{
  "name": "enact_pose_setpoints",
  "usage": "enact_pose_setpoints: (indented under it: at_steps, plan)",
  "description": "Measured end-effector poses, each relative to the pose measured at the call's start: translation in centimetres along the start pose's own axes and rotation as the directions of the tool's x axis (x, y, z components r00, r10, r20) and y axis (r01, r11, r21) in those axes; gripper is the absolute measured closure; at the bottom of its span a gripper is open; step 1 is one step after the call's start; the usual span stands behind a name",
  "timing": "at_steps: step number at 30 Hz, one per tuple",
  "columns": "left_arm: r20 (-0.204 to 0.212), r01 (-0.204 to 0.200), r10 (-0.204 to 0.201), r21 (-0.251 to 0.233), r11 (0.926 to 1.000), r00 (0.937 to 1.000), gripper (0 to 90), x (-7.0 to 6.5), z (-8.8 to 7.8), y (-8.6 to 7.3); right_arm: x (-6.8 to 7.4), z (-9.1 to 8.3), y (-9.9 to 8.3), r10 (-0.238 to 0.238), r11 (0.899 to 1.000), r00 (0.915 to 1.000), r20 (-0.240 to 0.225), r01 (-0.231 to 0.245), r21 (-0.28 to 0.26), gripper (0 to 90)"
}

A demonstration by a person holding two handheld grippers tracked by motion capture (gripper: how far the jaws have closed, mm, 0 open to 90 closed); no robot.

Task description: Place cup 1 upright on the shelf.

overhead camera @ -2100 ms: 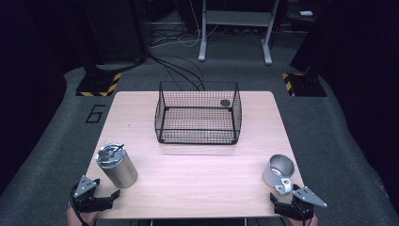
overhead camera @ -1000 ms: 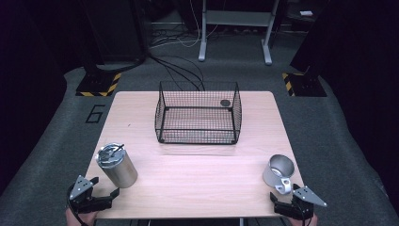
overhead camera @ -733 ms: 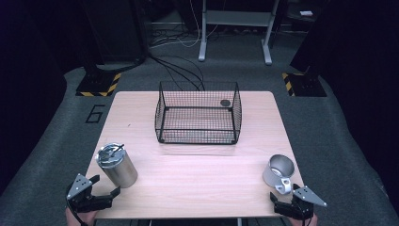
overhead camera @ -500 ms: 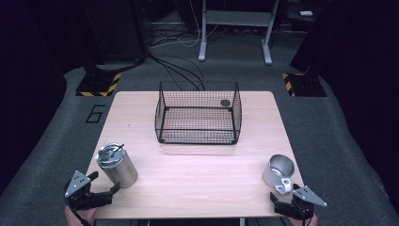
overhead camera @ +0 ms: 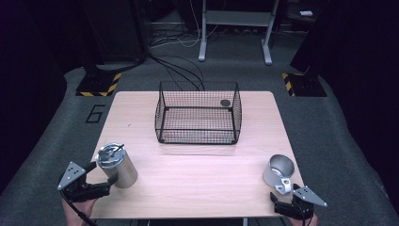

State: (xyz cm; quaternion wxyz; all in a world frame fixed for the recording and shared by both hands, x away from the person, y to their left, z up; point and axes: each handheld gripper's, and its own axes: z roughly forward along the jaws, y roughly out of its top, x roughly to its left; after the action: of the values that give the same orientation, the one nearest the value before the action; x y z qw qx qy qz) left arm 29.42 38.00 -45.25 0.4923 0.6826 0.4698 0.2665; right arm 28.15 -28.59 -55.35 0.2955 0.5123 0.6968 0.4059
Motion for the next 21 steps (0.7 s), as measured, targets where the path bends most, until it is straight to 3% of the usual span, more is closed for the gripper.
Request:
enact_pose_setpoints:
  at_steps: [13,21]
  plan:
    - [-0.016,-0.020,0.020,0.002,0.9998,0.9997,0.0,-0.5,1.6,1.5,0.0,0.0,0.0,0.003,1.000,1.0000,0.004,-0.003,0.005,0.0]
    - [-0.022,0.001,-0.002,-0.021,0.9998,0.9998,0.0,-0.7,2.8,2.0,0.0,0.0,0.0,0.005,1.000,1.0000,0.005,-0.005,-0.001,0.0]
